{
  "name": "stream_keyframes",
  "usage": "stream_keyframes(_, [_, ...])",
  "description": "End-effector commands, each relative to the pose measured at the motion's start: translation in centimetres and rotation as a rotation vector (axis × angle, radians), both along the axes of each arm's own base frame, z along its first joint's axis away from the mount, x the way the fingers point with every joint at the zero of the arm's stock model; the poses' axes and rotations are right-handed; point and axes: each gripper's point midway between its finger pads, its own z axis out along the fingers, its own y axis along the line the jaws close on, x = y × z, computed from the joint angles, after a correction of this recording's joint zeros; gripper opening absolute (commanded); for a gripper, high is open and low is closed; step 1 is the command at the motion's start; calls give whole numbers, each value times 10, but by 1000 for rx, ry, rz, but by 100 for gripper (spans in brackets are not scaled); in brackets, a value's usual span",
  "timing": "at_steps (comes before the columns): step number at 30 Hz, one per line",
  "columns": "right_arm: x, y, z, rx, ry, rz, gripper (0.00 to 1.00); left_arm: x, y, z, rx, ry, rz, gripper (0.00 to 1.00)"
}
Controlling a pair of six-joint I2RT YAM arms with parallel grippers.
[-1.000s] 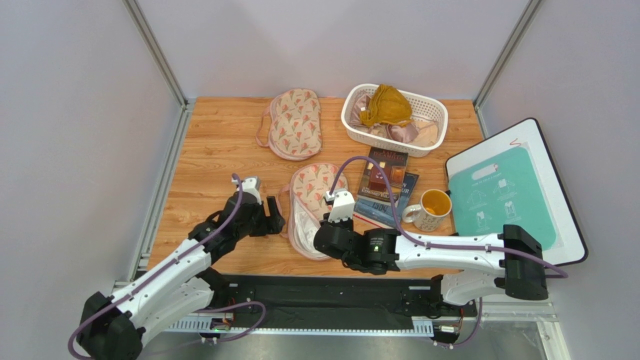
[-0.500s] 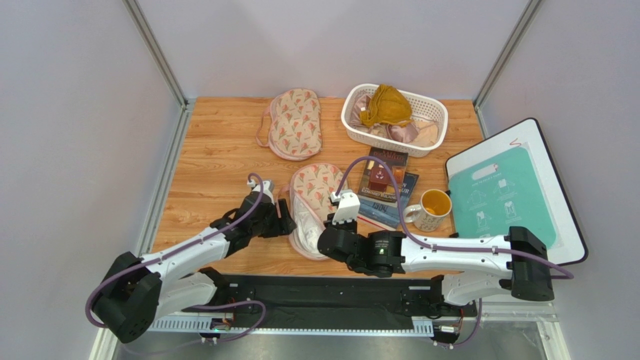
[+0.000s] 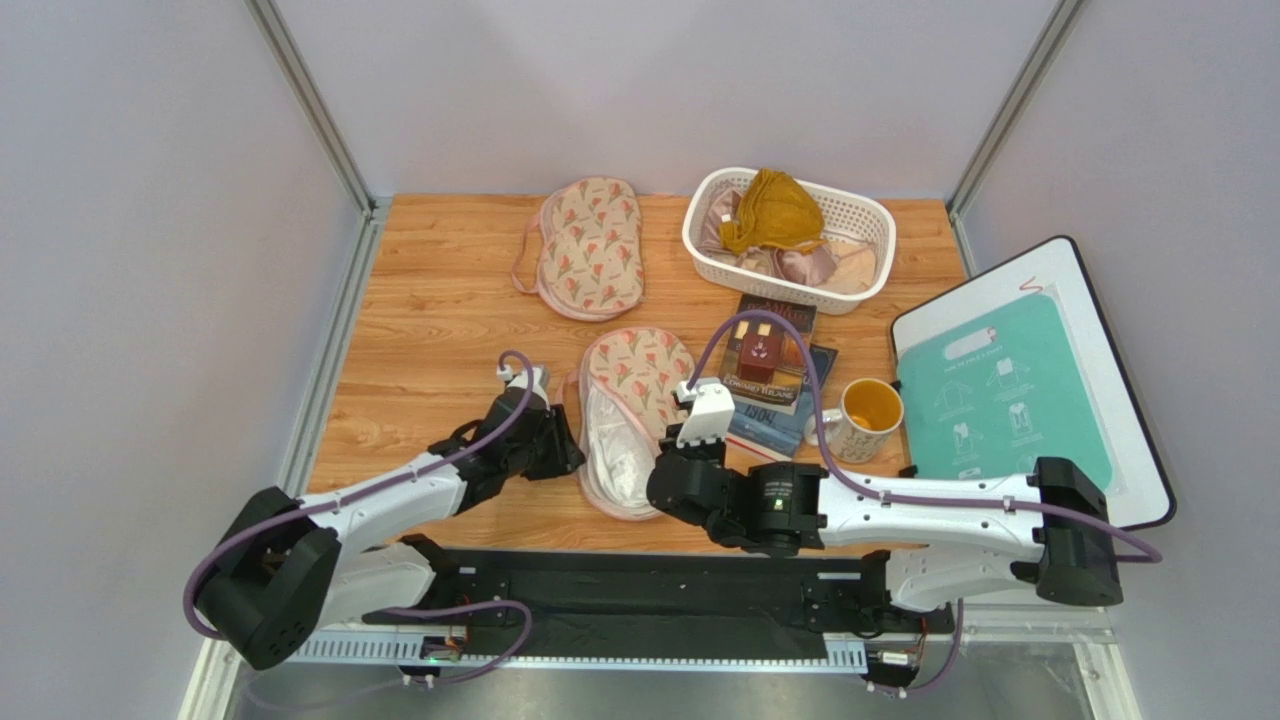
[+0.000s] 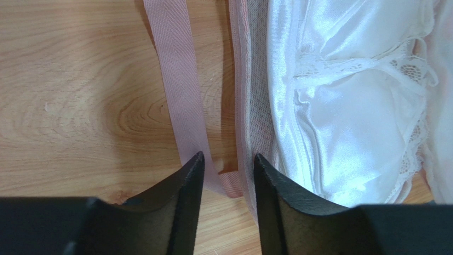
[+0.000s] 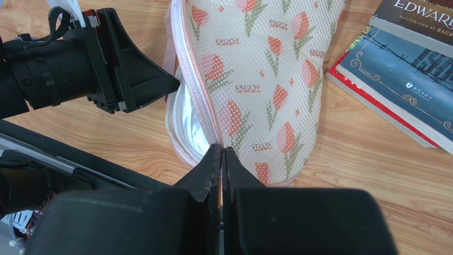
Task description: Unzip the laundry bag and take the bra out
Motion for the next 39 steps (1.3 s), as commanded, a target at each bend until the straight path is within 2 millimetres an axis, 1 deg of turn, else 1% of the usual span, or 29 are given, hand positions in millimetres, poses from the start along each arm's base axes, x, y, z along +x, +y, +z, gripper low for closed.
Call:
stream_keyframes(1, [5,-7,11,58,-33,-56,0,7,-10,4,-51,-26,-2,38])
stream_keyframes(2, [5,-8,11,59,-32,-59,0,8,-12,3,-58,-29,0,32])
stream_keyframes(4, [5,-10,10,58,-31,-65,0,9,-12,4,-65,-35,4,25])
stream_keyframes(5, [5,-11,10,63,-29,-72,0,10,-13,6,-69,-41,6,17])
stream_keyframes(6, [5,-14,9,56,-28,-81,0,10,-13,6,-71,-42,9,12])
stream_keyframes(8, [6,-18,9,67,-21,-111,0,11,-12,8,-73,-50,19,0])
stream_keyframes(9, [7,-25,7,47,-26,-126,0,12,-11,9,-74,-56,24,0])
stream_keyframes(10, [7,-28,6,44,-27,-137,0,11,-6,6,-54,-56,41,0])
stream_keyframes(12, [8,-36,6,48,-27,-165,0,13,1,12,-44,-83,68,0])
stream_keyframes(13, [8,-40,6,52,-29,-176,0,13,10,10,-15,-92,99,0])
stream_keyframes(15, [9,-49,6,60,-32,-207,0,12,19,18,-9,-123,125,0])
stream_keyframes(16, [9,-51,6,61,-32,-217,0,9,28,16,19,-122,148,0])
stream_keyframes(17, [9,-54,5,58,-32,-227,0,10,30,25,3,-155,161,0])
stream_keyframes(19, [10,-58,2,61,-29,-249,0,6,42,24,34,-161,193,0])
stream_keyframes(20, [10,-58,-2,49,-27,-256,0,6,46,32,24,-186,207,0])
stream_keyframes(22, [10,-58,-7,53,-19,-277,0,1,59,28,63,-187,241,0])
stream_keyframes(23, [10,-58,-12,42,-17,-285,0,0,63,33,54,-206,258,0])
stream_keyframes(25, [11,-57,-16,49,-11,-304,0,-4,75,32,76,-219,292,0])
stream_keyframes(30, [10,-54,-25,29,-2,-314,0,-9,88,37,106,-233,317,0])
stream_keyframes(33, [10,-57,-31,22,7,-336,0,-9,95,37,139,-229,339,0])
stream_keyframes(39, [4,-61,-45,14,37,-343,0,-8,97,35,150,-214,347,0])
